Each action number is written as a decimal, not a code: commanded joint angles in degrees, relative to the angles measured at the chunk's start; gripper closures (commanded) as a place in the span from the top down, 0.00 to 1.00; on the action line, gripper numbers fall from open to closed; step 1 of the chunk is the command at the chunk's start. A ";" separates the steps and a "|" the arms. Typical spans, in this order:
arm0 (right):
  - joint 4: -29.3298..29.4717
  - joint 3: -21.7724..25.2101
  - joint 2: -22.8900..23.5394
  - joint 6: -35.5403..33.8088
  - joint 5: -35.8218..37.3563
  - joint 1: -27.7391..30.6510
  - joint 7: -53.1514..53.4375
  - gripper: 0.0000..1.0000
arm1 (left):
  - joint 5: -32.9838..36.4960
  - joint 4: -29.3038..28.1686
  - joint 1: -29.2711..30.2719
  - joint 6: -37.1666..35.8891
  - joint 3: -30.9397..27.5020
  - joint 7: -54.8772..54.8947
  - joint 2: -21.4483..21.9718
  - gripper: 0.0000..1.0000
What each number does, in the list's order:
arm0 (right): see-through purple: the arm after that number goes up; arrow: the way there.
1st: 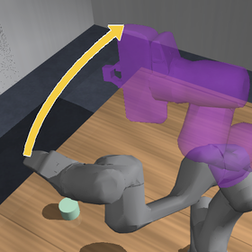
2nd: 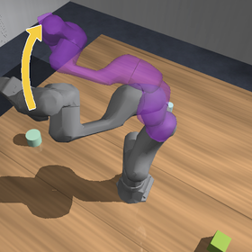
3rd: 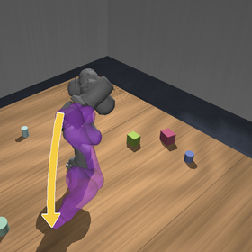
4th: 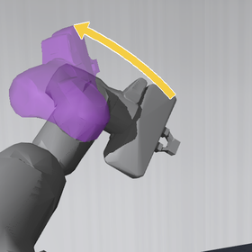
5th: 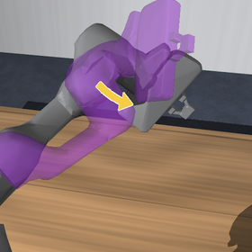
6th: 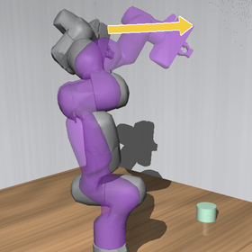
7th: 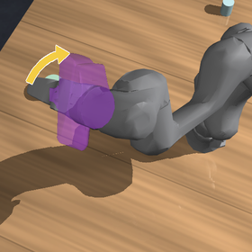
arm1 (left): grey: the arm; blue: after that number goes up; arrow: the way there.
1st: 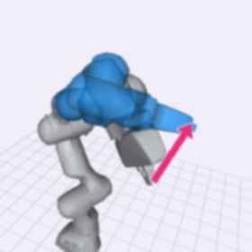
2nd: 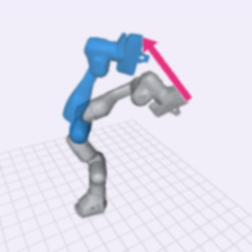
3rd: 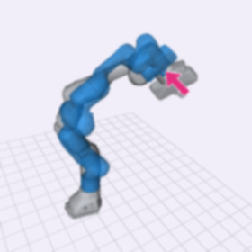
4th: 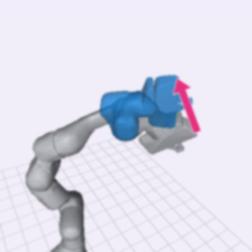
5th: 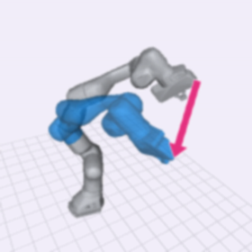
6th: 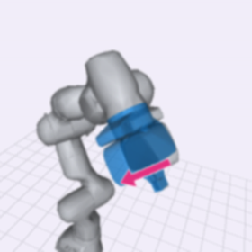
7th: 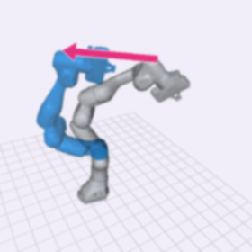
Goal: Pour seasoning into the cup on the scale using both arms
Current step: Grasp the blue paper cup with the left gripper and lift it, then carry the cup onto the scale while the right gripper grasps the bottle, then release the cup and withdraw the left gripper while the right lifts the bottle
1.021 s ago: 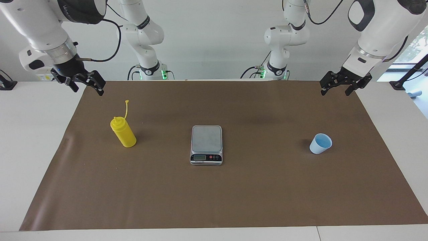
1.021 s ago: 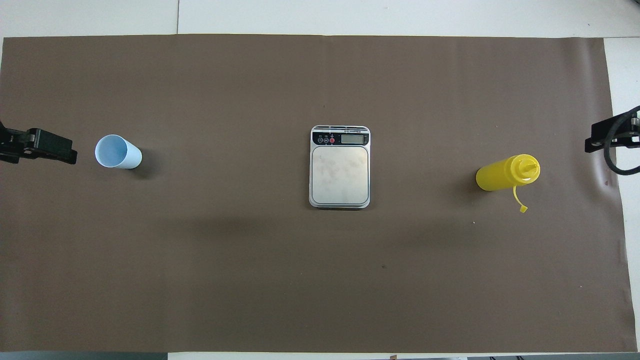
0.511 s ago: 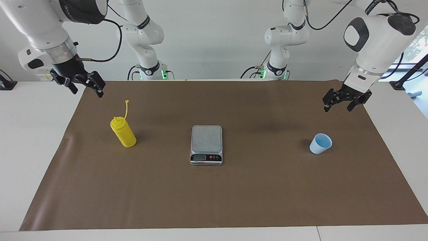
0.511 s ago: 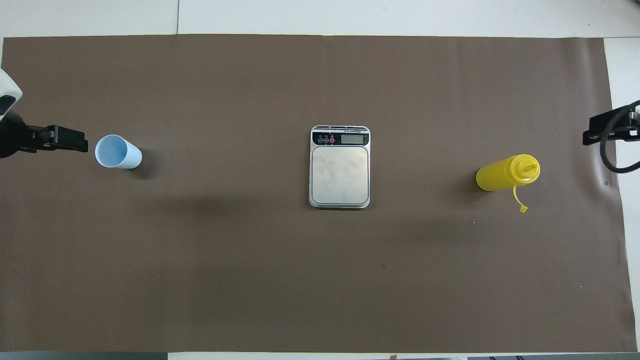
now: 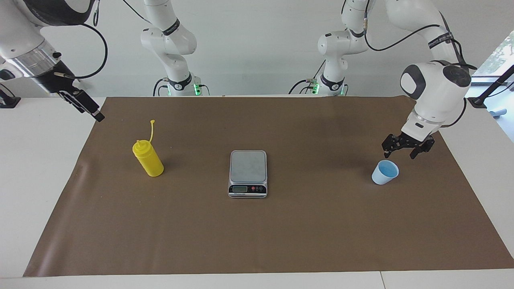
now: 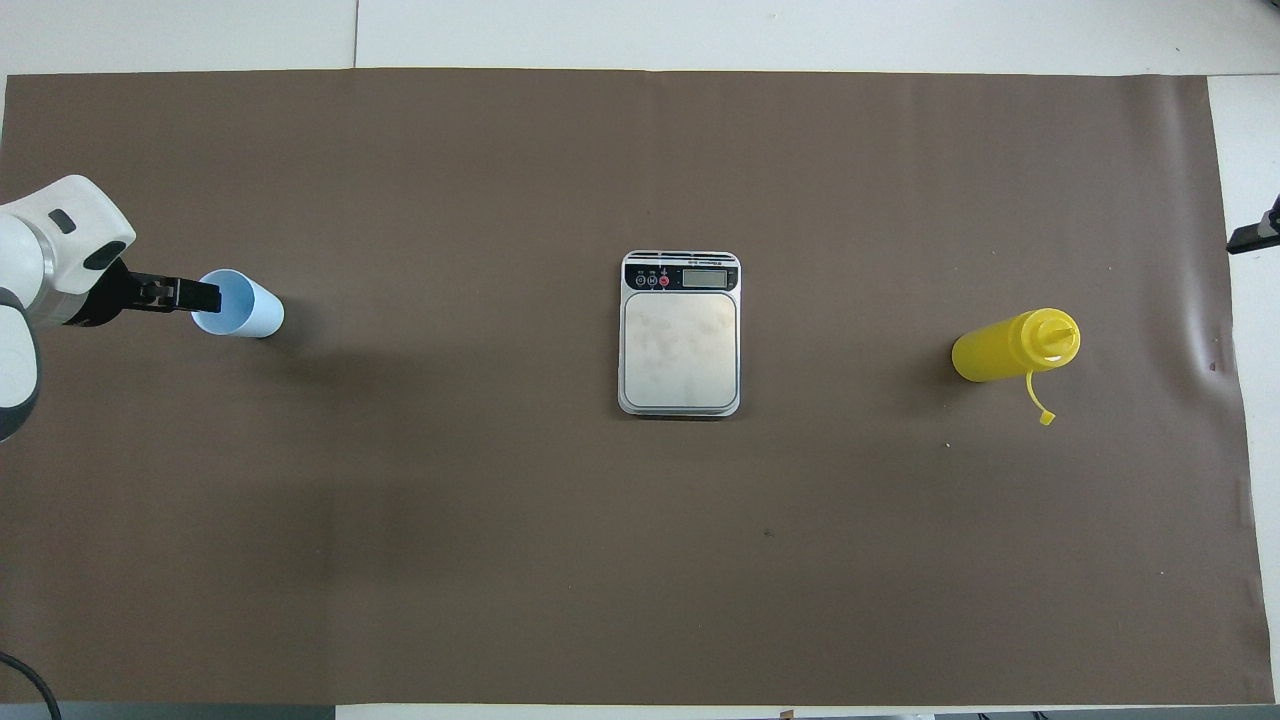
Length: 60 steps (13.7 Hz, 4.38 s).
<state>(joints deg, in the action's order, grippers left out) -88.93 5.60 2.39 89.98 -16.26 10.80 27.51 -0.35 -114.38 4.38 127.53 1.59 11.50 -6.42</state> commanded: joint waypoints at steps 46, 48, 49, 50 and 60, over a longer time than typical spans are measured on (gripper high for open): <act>-25.15 -1.30 23.10 4.41 -47.37 11.79 5.01 0.83 | 2.46 16.65 -43.58 1.58 0.96 -63.97 -13.45 1.00; -25.33 -1.39 23.10 4.41 -47.37 11.79 4.66 0.54 | 2.37 15.86 -42.88 0.62 0.87 -64.06 -10.38 1.00; -25.33 -1.39 23.10 4.41 -47.37 11.79 4.92 0.22 | 2.37 15.07 -41.75 -1.21 0.79 -63.88 -8.28 1.00; -25.33 -1.39 23.10 4.32 -47.72 11.79 5.18 0.04 | 2.37 14.71 -40.34 -4.02 0.79 -63.45 -6.43 1.00; -23.92 -1.03 10.98 21.17 -40.27 -4.62 31.34 0.00 | 2.28 6.27 -21.10 -15.19 0.70 -34.91 5.54 1.00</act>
<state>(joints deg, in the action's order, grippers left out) -112.13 4.31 16.86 106.87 -59.81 10.65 52.31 1.24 -105.53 -20.00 114.93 1.77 -28.06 -4.40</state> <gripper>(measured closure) 0.436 0.000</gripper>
